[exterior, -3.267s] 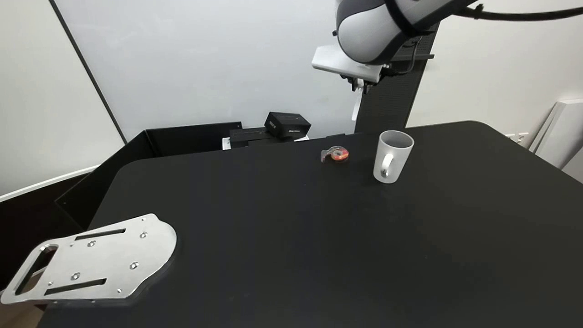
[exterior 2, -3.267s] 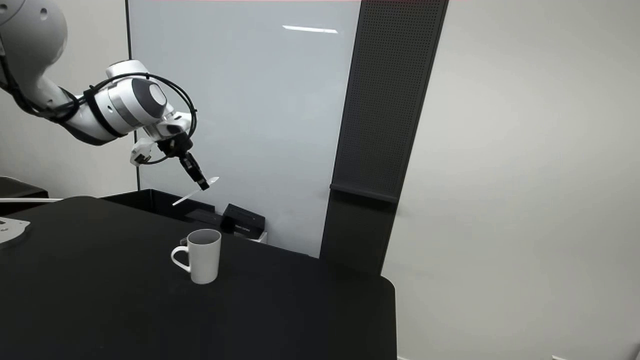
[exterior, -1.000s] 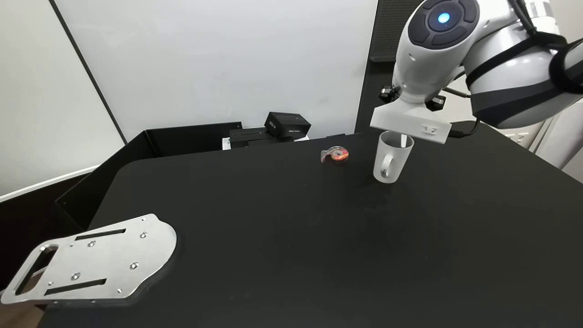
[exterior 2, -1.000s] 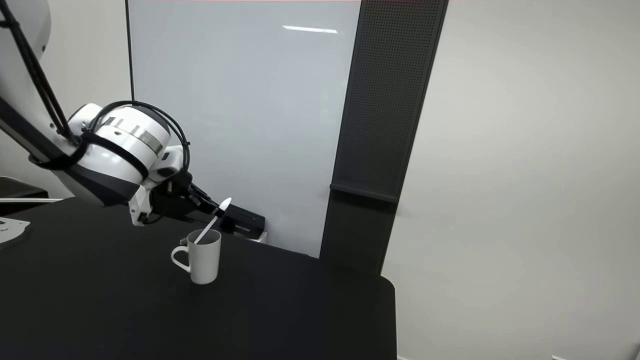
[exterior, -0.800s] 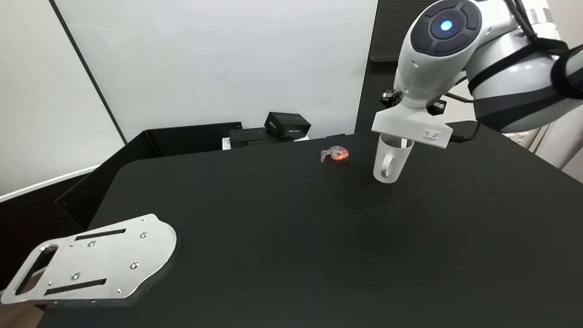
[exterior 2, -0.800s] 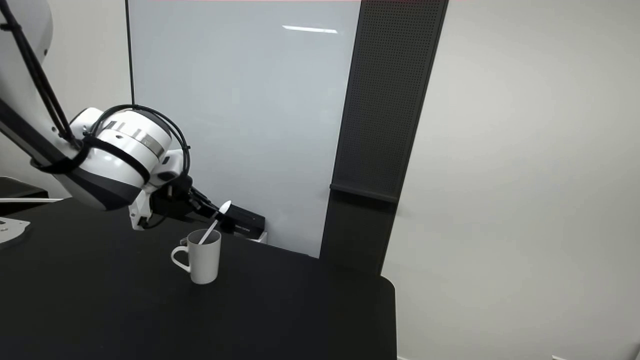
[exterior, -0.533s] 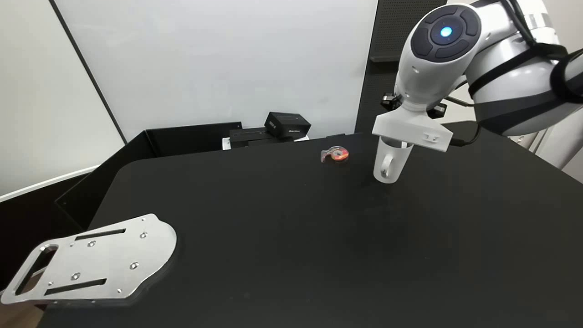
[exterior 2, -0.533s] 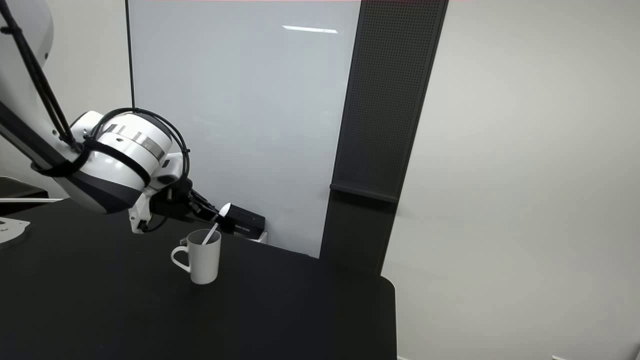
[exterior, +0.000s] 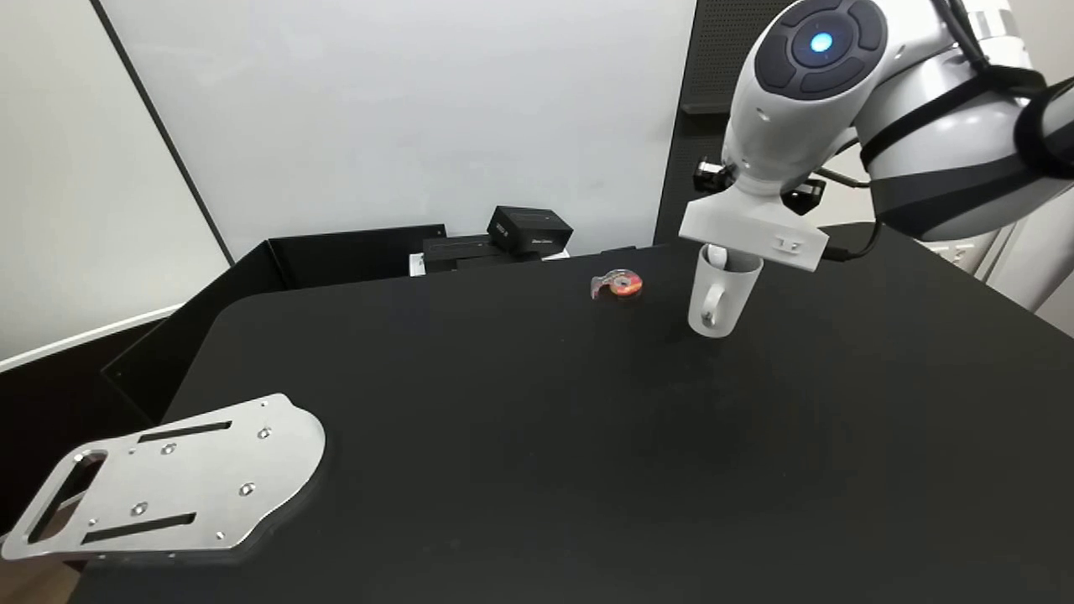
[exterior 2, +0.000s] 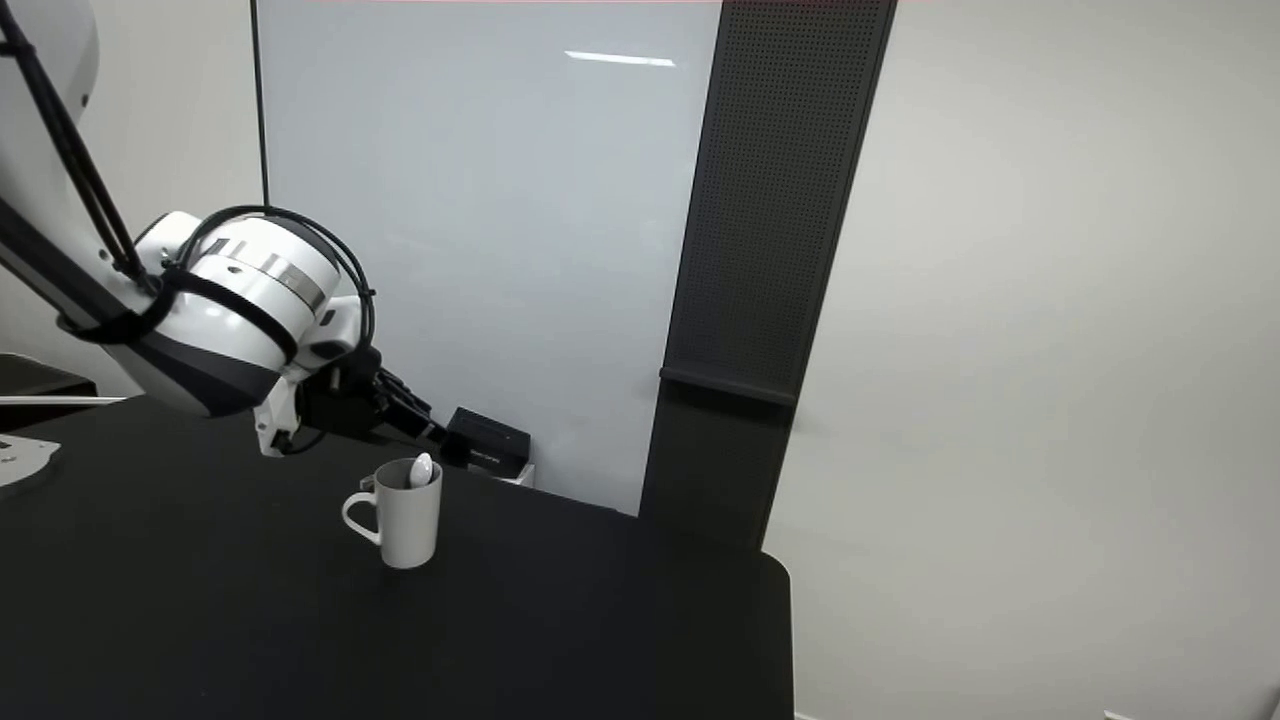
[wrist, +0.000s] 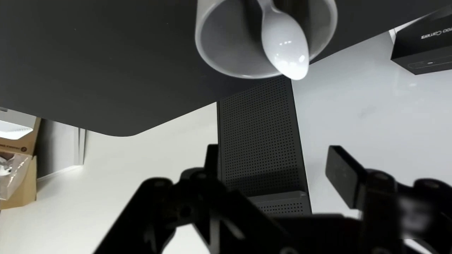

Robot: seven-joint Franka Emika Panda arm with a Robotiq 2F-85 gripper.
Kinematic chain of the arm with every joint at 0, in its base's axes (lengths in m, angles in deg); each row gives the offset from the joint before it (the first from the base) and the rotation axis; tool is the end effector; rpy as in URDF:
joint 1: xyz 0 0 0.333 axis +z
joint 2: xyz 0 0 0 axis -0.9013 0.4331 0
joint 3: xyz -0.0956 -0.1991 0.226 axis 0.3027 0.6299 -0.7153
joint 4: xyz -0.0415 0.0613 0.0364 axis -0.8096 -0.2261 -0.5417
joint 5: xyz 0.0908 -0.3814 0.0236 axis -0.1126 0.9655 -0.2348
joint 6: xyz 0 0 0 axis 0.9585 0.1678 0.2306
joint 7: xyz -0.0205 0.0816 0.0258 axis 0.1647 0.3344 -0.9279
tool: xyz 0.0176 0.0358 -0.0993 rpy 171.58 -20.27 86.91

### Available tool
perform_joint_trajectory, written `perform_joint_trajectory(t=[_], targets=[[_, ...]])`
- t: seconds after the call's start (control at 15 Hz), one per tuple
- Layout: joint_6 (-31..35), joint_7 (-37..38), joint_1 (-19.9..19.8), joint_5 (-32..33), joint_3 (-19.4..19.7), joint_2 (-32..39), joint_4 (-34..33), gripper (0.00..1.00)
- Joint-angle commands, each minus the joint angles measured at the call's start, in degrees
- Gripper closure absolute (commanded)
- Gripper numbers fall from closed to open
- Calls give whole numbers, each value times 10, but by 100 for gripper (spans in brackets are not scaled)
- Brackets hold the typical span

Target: Take the white spoon from the table and place it in the white cup

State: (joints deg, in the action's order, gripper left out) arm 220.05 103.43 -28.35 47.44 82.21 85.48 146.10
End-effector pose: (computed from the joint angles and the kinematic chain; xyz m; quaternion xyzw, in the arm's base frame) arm 0.6460 0.1278 0.1959 0.8528 -0.3215 0.3965 0.1102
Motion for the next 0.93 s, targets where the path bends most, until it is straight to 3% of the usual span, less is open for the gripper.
perform_joint_trajectory(t=[0.0, 0.13, 0.33, 0.6, 0.73, 0.87], targets=[[1, -18, -1, -21, -12, -40, 14, 0], [0, -139, -43, -96, -70, -76, 38, 0], [-27, -275, -129, -164, -194, -119, 66, 0], [-127, -459, -255, -290, -364, -140, 68, 0], [-195, -553, -299, -364, -424, -137, 47, 0], [-268, -647, -323, -440, -456, -134, 23, 0]])
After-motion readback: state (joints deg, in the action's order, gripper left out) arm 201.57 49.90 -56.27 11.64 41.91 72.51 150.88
